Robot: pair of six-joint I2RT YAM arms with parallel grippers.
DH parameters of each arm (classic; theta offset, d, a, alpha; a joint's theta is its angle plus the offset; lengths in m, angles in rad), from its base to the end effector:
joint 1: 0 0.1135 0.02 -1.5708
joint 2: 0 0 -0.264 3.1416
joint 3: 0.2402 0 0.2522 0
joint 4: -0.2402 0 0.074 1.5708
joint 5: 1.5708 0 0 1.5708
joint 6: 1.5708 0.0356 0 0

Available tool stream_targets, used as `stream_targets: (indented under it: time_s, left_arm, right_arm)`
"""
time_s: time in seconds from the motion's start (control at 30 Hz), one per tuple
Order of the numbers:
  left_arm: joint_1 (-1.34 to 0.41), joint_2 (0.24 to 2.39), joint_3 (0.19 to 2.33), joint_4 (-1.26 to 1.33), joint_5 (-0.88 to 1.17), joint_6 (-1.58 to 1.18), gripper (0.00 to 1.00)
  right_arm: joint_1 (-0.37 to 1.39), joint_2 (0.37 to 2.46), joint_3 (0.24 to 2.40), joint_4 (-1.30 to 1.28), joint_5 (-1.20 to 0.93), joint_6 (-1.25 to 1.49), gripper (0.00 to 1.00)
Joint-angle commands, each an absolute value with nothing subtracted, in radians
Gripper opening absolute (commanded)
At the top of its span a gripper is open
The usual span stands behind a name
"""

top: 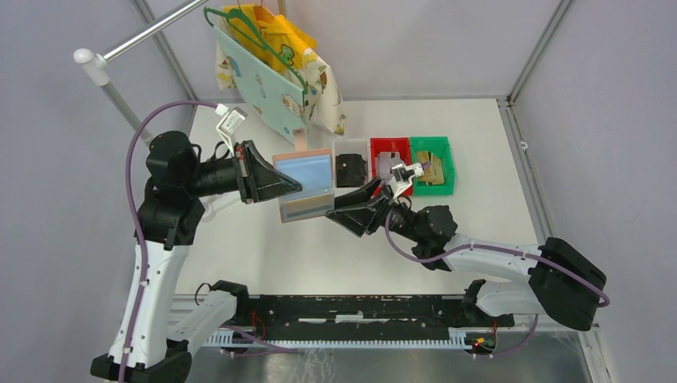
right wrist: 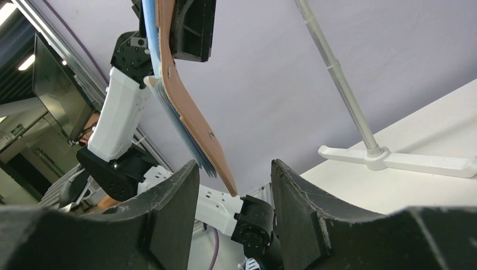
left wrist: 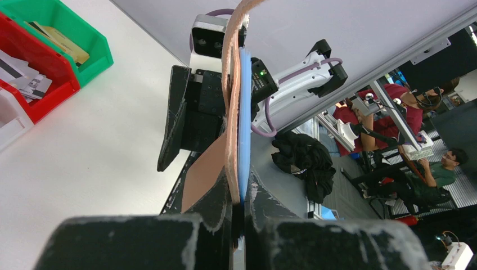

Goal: Take the credit cards out of the card holder
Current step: Remove the credit card from the card holder.

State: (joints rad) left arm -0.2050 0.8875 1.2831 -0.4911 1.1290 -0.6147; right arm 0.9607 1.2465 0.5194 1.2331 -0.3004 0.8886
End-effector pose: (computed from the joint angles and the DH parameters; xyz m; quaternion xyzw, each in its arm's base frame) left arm 0.1355 -0.0610 0.4595 0.2251 0.6854 -0.5895 0.3634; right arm 0.1365 0.2136 0.2981 -0.1469 0.4969 0.7259 0.4523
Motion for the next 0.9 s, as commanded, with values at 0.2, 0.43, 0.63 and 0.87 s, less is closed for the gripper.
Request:
stream_targets:
  time_s: [0.2,0.43,0.63,0.87]
  left_arm:
    - [-0.205,0.885,1.331,-0.443,1.161,-0.655,0.02]
    - [-0.205,0.879,1.332,-0.450,1.156,-0.644,0.02]
    - [-0.207,0.870,1.328,-0.539,1.126,-0.521,0.45]
    - [-0.206,0.834,1.301,-0.699,1.106,-0.285,0.70]
  right_arm:
    - [0.989,1.317,0.629,1.403,-0.270,0.932,0.57]
    - [1.002,1.337,0.635,1.434,-0.270,0.949,0.23]
    - [1.001,1.310,0.635,1.394,-0.248,0.956,0.06]
    - [1.001,1.289,0.669,1.298,-0.246,0.978,0.00]
